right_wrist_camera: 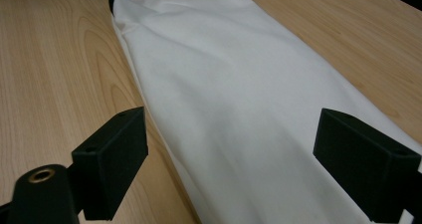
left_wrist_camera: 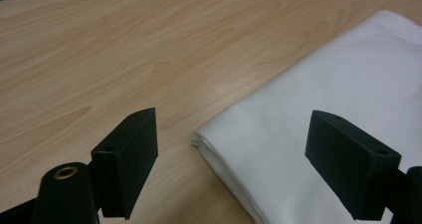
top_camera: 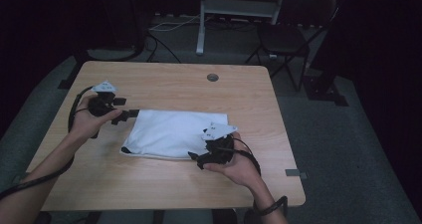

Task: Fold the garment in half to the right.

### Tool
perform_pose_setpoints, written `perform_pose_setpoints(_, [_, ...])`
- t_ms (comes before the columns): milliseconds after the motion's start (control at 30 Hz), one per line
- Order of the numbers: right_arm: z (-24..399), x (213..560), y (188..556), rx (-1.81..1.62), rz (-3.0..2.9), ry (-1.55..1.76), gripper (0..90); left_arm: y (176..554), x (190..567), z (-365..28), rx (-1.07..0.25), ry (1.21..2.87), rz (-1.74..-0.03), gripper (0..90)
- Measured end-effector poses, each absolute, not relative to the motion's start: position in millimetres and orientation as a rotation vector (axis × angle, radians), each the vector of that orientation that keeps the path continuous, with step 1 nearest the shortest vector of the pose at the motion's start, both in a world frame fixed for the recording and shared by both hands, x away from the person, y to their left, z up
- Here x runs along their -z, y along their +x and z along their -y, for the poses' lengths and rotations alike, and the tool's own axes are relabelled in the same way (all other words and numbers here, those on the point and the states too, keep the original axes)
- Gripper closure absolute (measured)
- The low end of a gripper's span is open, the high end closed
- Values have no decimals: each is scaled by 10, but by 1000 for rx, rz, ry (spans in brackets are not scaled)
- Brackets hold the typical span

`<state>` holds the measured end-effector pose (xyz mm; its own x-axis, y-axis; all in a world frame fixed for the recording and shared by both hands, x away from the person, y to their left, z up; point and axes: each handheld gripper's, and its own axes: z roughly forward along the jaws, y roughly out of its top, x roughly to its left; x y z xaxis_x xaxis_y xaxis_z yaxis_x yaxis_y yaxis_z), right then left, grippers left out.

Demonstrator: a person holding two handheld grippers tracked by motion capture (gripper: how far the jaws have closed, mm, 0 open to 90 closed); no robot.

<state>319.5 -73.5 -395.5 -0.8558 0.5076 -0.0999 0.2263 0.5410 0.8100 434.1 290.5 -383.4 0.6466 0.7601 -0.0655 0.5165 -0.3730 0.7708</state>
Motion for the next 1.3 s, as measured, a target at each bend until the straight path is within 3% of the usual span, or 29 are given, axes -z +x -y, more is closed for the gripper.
perform_pose_setpoints(100, [654, 3947, 3211, -1227, -2469, 576, 132, 4487, 3881, -2865, -370, 2075, -1044, 210])
perform_pose_setpoints(167, [636, 3945, 3212, -1229, -2472, 569, 132, 4564, 3934, -2851, -357, 2074, -1061, 329])
perform_pose_setpoints(500, [586, 3904, 3201, -1232, -2483, 541, 132, 4736, 4221, -2748, -282, 2108, -1150, 366])
perform_pose_setpoints(900, [459, 3912, 3202, -1219, -2516, 484, 132, 4687, 4280, -2679, -263, 2118, -1100, 576])
perform_pose_setpoints(1033, [386, 3906, 3216, -1217, -2521, 468, 132, 4643, 4292, -2654, -284, 2127, -1075, 729])
perform_pose_setpoints(1200, [241, 3914, 3231, -1201, -2547, 423, 133, 4589, 4306, -2636, -308, 2123, -1069, 834])
perform_pose_setpoints(1300, [109, 3914, 3252, -1203, -2563, 399, 133, 4574, 4304, -2634, -308, 2112, -1086, 842])
